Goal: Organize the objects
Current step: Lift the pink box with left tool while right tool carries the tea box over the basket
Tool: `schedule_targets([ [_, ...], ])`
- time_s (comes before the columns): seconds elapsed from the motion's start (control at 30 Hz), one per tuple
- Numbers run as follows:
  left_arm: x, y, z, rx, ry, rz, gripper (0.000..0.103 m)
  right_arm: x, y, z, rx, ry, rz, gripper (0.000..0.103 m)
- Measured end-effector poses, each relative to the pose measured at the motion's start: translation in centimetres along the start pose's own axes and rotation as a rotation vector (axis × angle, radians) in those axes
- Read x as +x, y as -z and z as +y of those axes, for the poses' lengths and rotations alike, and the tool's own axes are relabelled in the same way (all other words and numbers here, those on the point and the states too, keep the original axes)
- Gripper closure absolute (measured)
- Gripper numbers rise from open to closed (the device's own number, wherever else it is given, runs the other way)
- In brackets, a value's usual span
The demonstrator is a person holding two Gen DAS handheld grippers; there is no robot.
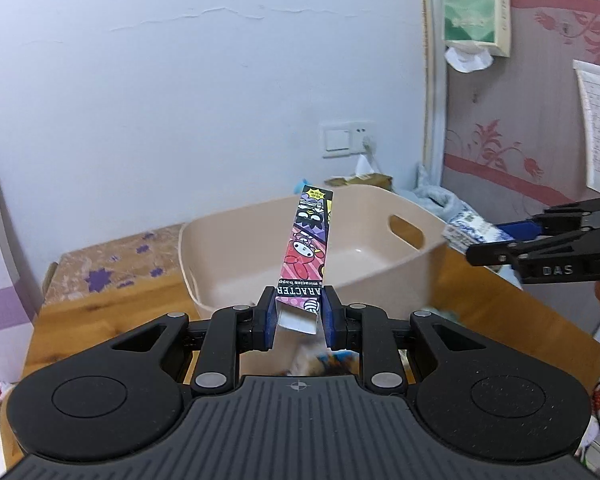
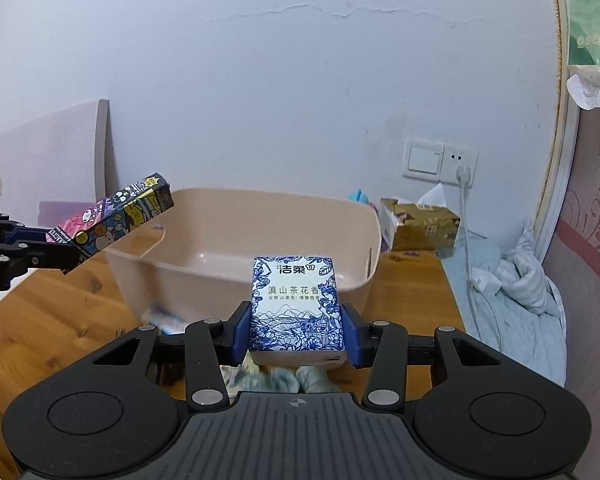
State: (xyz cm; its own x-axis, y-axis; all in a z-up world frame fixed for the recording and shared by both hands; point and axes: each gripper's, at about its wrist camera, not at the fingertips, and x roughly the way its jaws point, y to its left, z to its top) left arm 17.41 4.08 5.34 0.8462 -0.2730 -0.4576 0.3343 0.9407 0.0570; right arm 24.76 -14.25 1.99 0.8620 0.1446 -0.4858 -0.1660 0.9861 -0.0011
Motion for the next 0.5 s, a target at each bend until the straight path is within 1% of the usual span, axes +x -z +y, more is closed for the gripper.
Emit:
schedule_targets([
  [0.27,4.2,-1.9,2.0,-0.01,-0.044,0.029,0.08,2.3,-2.7,-0.8,-0.006,0.002,-0.013,0.06],
  [0.5,8.6,-2.8,3.0,-0.005,-0.067,0.086,0.08,5.2,-4.6,-0.9,-0.035,-0.005,-0.004,0.06],
])
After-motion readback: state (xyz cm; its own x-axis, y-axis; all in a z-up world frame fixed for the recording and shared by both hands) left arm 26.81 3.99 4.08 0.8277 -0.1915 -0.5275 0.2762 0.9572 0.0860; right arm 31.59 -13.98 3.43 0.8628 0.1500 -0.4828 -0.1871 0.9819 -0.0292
